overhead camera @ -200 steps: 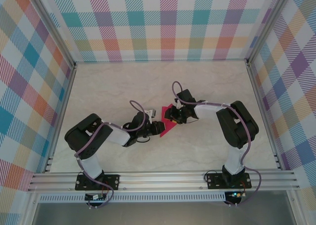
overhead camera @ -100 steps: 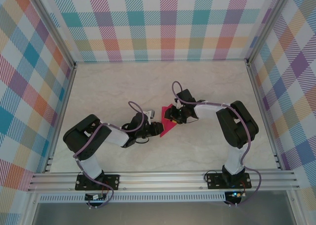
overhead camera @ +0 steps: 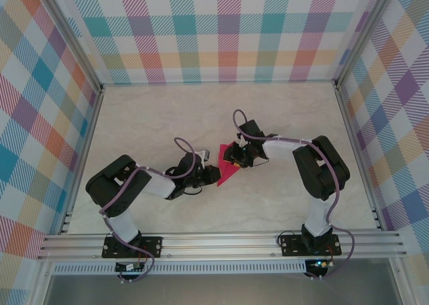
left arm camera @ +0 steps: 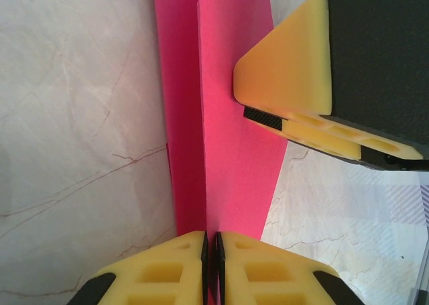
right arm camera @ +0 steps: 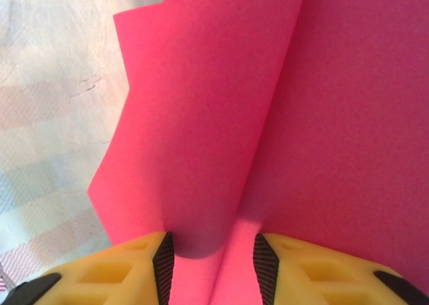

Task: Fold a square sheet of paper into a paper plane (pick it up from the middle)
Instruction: Fourth fold the wing at the center of the table.

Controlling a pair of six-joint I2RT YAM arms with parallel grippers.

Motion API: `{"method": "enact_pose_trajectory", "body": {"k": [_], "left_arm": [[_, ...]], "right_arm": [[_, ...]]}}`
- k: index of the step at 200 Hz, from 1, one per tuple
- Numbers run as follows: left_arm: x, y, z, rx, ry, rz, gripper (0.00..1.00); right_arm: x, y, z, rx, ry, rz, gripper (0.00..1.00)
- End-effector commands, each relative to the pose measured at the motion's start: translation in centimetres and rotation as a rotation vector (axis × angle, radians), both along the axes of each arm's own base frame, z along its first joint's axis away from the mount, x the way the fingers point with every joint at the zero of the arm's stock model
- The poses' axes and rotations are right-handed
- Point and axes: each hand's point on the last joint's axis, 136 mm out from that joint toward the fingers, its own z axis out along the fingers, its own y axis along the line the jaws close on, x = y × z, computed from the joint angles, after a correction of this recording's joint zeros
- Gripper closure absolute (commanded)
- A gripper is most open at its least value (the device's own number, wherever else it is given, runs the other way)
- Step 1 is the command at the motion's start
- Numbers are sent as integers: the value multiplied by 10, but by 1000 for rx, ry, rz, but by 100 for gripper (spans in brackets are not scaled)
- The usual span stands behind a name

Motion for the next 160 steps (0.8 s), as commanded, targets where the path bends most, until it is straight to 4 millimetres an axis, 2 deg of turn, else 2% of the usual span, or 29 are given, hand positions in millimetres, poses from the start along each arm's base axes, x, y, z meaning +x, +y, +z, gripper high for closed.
{"method": "enact_pose_trajectory", "body": {"k": [1,55,90,121,160], "left_arm": [[1,7,-14,47,46,26,85],[0,12,10,28,8,39,70],[5,24,25,47,-45,92,67],[9,8,46,-47,-102,55,67],[8,-9,47,-102,-97,-11,72]], "right_arm": [[-9,-26,-37,-150,82,-54,62],[-12,-33,-43,-200,98,-60,63],[-13,-38,-48,-227,104,-65,64],[-13,-40,-51,-246,115,-74,64],[-13,-43,-54,-267,135,-84,65]]}}
